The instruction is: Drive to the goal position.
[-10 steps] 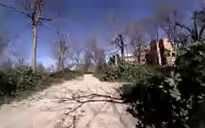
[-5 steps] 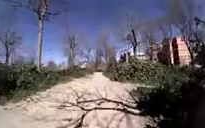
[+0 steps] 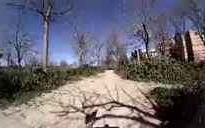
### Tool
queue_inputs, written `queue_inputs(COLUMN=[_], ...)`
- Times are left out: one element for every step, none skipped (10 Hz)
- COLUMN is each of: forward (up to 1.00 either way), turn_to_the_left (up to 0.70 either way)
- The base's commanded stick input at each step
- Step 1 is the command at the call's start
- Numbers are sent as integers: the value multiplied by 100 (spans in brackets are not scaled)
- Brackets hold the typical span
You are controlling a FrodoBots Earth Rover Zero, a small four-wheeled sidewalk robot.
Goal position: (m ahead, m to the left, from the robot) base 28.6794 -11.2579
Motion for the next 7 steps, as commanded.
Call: queue_inputs(forward=[98, 98, 98, 98, 98, 98, 98], turn_to_the_left=[0, 0, 0, 0, 0, 0, 0])
